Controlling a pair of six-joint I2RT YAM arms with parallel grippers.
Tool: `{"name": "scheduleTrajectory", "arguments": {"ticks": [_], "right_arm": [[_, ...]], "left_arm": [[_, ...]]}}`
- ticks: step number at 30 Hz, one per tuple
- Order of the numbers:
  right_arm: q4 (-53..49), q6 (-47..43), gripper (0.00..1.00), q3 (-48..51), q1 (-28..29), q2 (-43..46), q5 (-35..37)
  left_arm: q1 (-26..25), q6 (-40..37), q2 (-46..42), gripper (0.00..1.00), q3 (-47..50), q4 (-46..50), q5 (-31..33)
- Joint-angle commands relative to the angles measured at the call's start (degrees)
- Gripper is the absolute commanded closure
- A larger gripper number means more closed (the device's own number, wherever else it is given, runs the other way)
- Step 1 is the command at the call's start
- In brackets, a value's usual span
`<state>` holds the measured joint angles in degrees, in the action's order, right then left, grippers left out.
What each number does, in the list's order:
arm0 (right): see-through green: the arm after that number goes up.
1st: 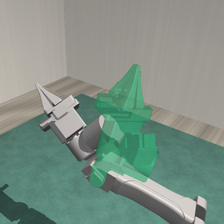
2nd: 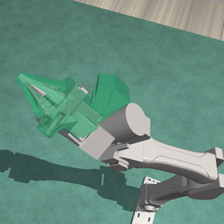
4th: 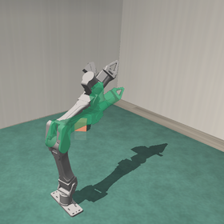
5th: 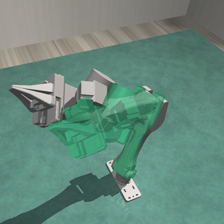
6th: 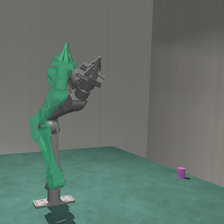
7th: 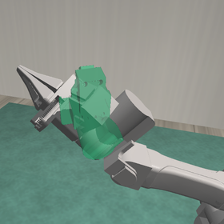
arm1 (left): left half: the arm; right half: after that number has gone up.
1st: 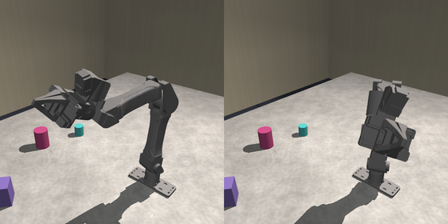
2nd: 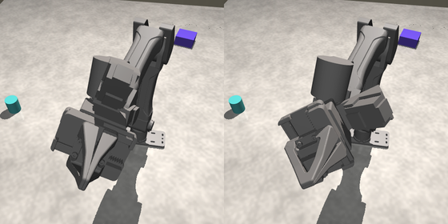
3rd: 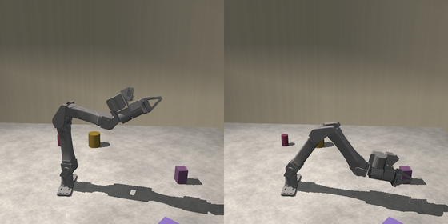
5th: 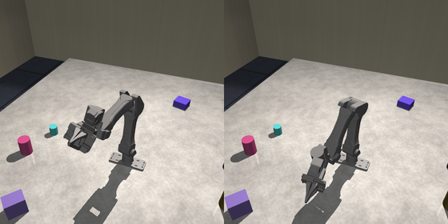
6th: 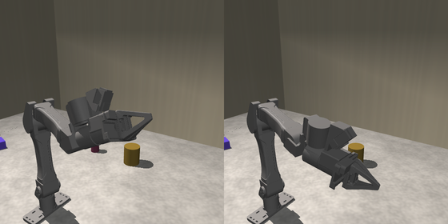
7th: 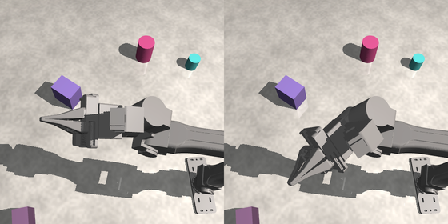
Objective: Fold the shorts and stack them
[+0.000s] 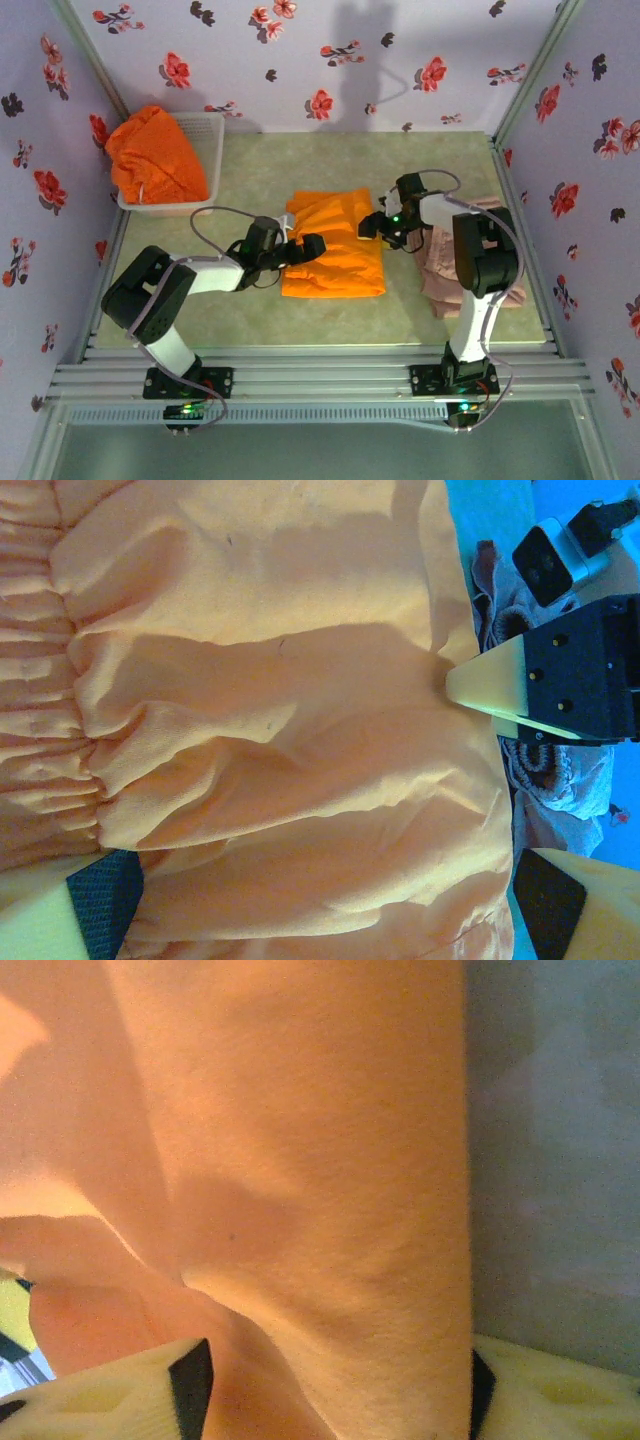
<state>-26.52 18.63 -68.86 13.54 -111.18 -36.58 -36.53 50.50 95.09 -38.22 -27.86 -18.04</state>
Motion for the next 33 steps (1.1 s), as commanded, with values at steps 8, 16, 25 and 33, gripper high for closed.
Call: {"name": "scheduleTrajectory", "arguments": {"ticks": [8,16,25,33], "right_arm": [[5.9,2.5,0.53,2.0,2.5,-2.0,-3.2],[8.0,4.1,0.88,2.2,3.3,-2.2,-0.8],[-6.3,-1.1,1.00,-2.5,5.9,3.8,13.7],[-25.2,-4.6,1.00,-9.1,7.6,13.4,30.3]], "left_arm": [[0.0,0.5,1.6,0.01,2.6,3.3,2.2],[0.0,0.4,-2.6,0.01,5.2,-0.4,4.6],[0.4,-5.4,-19.4,0.01,8.1,3.2,11.8],[0.6,-8.5,-31.7,0.01,11.5,6.4,16.3]]}}
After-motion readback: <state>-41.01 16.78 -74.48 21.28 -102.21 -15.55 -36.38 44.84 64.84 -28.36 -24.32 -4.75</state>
